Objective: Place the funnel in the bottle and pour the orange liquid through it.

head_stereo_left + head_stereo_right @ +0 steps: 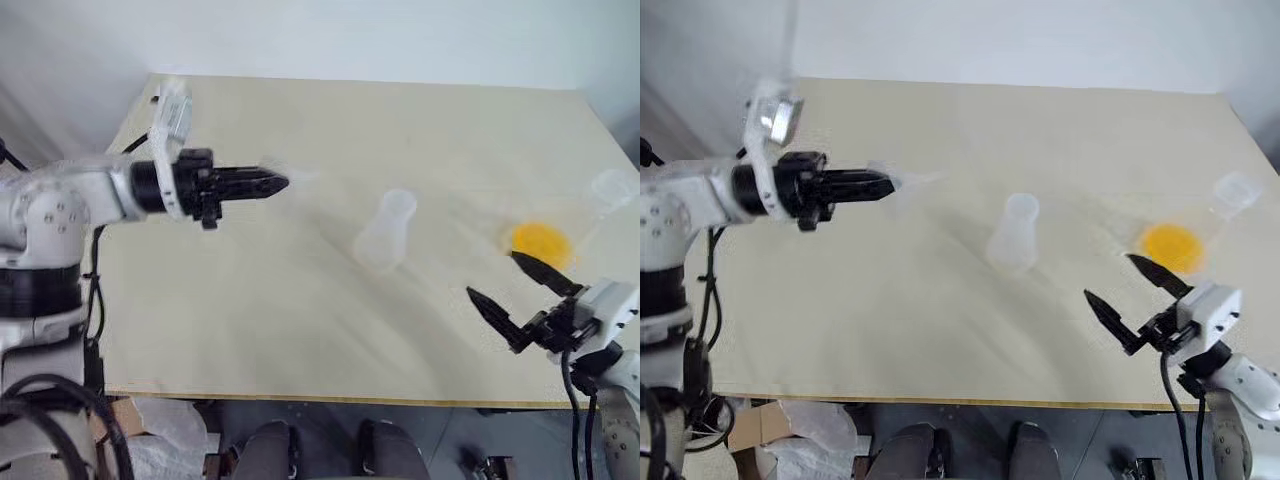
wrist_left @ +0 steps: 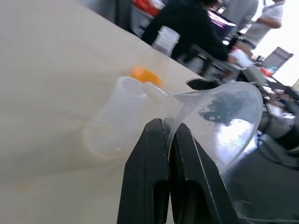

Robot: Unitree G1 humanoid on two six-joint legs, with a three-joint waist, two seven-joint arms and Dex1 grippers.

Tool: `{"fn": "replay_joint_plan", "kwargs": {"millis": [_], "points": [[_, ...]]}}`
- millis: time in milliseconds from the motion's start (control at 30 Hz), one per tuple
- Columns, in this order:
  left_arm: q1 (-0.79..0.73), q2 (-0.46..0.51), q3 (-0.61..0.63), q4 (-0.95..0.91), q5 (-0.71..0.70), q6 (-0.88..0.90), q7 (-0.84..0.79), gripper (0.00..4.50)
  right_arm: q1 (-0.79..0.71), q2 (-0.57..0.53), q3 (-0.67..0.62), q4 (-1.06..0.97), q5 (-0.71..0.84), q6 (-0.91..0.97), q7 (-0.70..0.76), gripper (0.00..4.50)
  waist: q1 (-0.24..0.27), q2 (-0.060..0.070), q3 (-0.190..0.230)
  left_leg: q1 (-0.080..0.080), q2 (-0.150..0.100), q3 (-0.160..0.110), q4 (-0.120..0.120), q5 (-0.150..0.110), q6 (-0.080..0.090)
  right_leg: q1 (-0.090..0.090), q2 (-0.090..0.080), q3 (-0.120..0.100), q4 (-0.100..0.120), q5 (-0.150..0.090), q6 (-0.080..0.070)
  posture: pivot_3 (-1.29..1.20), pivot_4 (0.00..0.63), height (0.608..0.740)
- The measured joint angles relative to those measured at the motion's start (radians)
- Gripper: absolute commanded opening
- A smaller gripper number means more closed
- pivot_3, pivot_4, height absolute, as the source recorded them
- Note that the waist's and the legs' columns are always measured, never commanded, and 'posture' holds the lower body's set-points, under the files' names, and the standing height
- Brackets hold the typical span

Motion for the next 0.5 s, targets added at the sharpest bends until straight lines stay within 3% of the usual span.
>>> {"fn": "replay_joint_plan", "kwargs": {"millis": [267, 500], "points": [[-0.388, -0.199, -0.138, 0.407, 0.112, 0.137, -0.051, 0.02, -0.029, 0.111, -0.001, -0.054, 0.022, -0.011, -0.136, 4.50, 0.001, 0.000, 0.000, -0.001, 0.001, 0.004, -0.002, 0.002, -0.003, -0.005, 0.003, 0.005, 0.002, -0.001, 0.000, 0.00, 0.150, 0.740], [-0.494, -0.293, -0.206, 0.617, 0.239, 0.137, -0.092, 0.02, -0.018, 0.148, 0.042, -0.060, -0.008, -0.037, -0.158, 4.50, 0.001, 0.000, 0.001, -0.001, 0.001, 0.007, -0.003, 0.002, -0.003, -0.008, 0.003, 0.007, 0.002, -0.001, 0.000, 0.00, 0.150, 0.740]]}}
